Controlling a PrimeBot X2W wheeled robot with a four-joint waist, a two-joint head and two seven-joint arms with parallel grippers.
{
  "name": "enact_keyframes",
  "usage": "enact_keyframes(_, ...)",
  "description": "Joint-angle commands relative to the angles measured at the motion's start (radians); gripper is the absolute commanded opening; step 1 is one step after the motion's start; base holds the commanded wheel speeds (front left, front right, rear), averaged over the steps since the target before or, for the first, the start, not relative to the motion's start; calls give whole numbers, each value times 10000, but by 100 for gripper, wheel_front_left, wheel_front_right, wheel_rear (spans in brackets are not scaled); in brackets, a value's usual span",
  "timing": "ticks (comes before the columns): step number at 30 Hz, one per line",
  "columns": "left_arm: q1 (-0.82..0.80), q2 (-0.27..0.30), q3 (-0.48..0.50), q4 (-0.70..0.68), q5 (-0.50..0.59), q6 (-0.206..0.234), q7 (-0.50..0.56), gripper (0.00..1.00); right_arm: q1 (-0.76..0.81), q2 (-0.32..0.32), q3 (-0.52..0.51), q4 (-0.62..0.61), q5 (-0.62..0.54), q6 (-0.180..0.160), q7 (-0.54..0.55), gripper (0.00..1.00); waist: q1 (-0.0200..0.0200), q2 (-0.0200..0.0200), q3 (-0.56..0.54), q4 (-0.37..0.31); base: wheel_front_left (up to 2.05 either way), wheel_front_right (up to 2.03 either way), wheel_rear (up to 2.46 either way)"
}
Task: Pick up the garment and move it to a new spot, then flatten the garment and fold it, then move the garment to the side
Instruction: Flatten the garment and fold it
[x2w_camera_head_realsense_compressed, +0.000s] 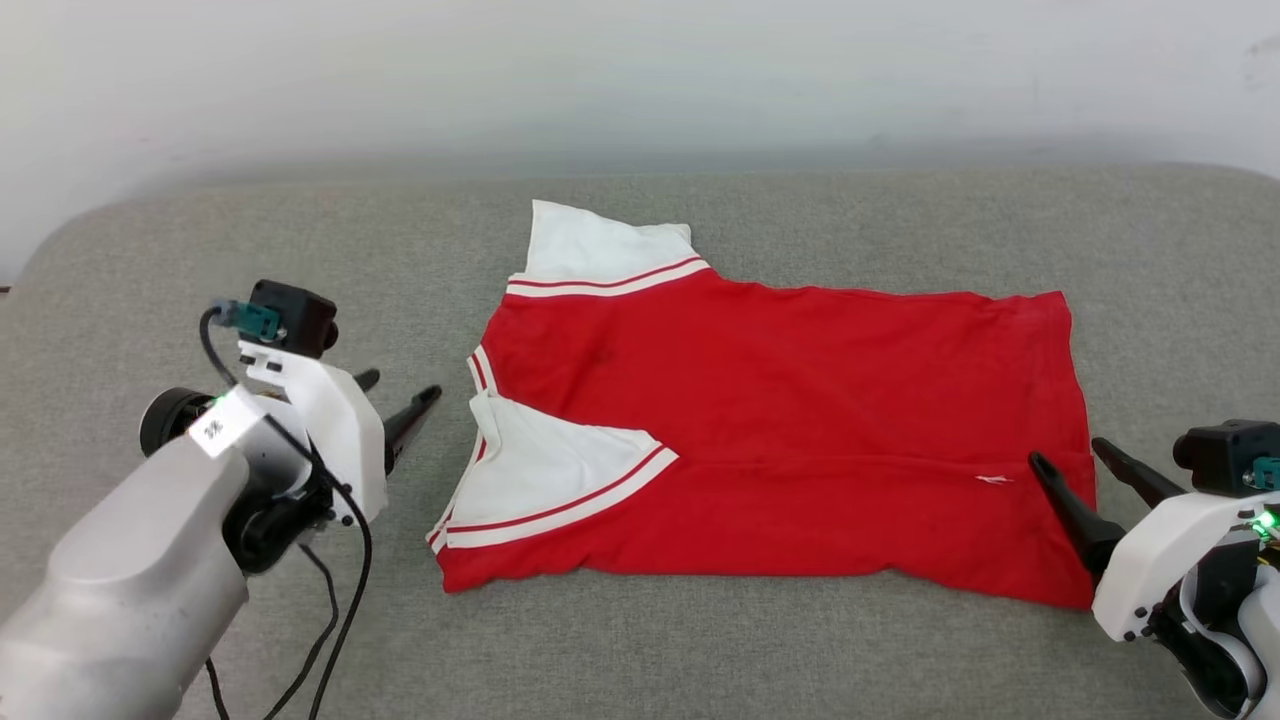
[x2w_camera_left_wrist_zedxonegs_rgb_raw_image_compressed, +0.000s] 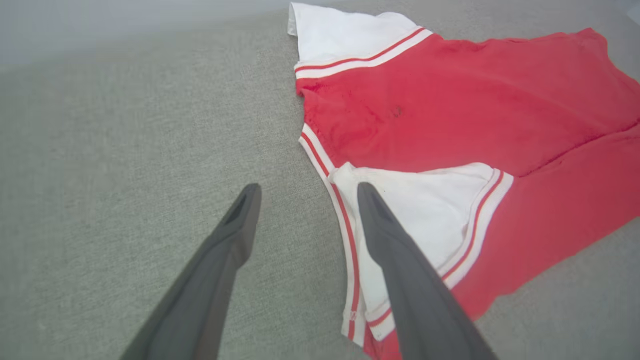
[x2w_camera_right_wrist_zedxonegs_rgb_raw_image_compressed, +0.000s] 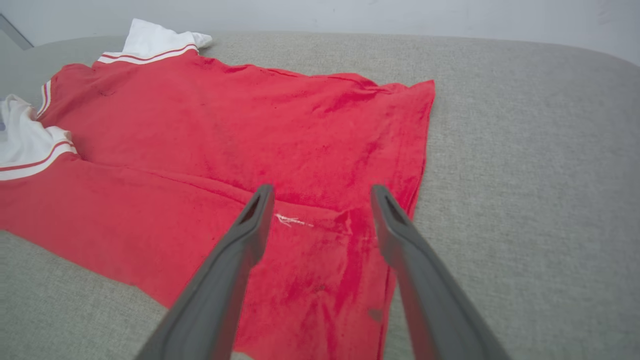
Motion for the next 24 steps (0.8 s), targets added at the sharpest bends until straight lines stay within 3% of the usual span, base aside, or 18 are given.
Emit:
enact_keyframes(1,-149,75,-95,-106,-228,-7,677,100,132,89,-79,-75,-99,-15,46,100,1,0,-59,40,0,0,0)
enact_keyframes(9,-675,263,-555,-813,-1199,-8,3852,100,228,301,-281,-266,-310,-15,319,100,1,0,-132,39,0,0,0)
enact_keyframes(16,-676,153,-1077,-778,-1550,68,5625,100,194,419,-246,-331,-335,-15,468,100,1,0,-79,-92,0,0,0)
enact_keyframes(24,-414,80,-1482,-483,-1510,97,6211,100,-52,528,-180,-354,-358,-15,516,100,1,0,291,-394,0,0,0)
